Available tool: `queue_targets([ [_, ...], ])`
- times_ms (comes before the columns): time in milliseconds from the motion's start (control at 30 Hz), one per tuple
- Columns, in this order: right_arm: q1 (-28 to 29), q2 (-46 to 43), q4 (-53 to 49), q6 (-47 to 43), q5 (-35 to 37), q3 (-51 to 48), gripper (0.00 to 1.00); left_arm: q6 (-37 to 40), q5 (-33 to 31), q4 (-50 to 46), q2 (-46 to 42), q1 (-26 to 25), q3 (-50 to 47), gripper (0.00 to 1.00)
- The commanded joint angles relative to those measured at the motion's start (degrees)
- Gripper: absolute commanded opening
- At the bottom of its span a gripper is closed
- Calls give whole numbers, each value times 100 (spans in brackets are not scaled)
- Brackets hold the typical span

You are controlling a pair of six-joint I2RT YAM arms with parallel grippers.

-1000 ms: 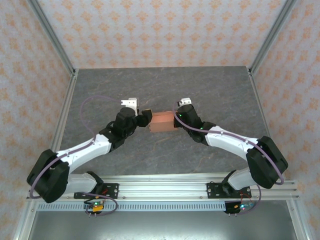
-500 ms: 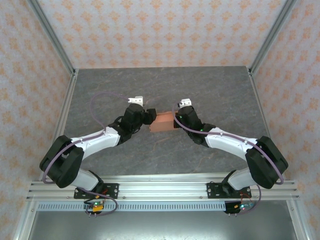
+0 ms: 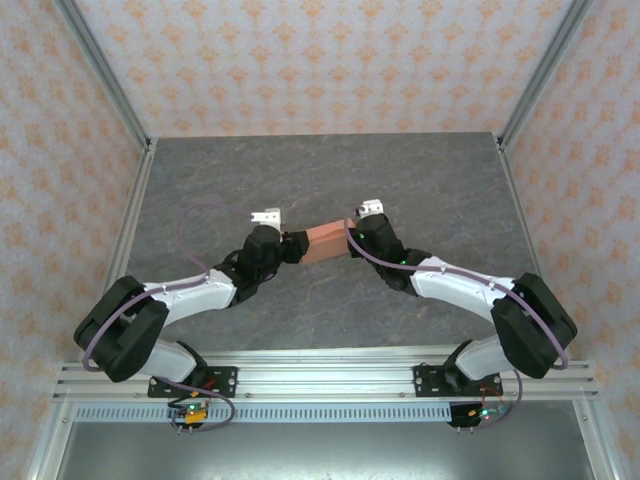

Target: Fold the paper box

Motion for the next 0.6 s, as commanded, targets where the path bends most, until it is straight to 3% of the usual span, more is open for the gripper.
queue_targets([
  [0,-8,-507,-197,-226,84,52,36,248,-541,-35,225,-135,-326,53],
  [133,-123,-725,-900,-564,-618,524,47,249,-711,251,333,-178,-426,53],
  [233,-298,-649,-1000,-432,-905,760,47,373,-736,186,434,-204,-311,53],
  [400,-551,13,-687,-541,-1019,952,48,386,-733,248,541,-213,-309,53],
  [567,-593,653,68,-760,-1007,359,47,435,-770,218,499,-213,-362,54],
])
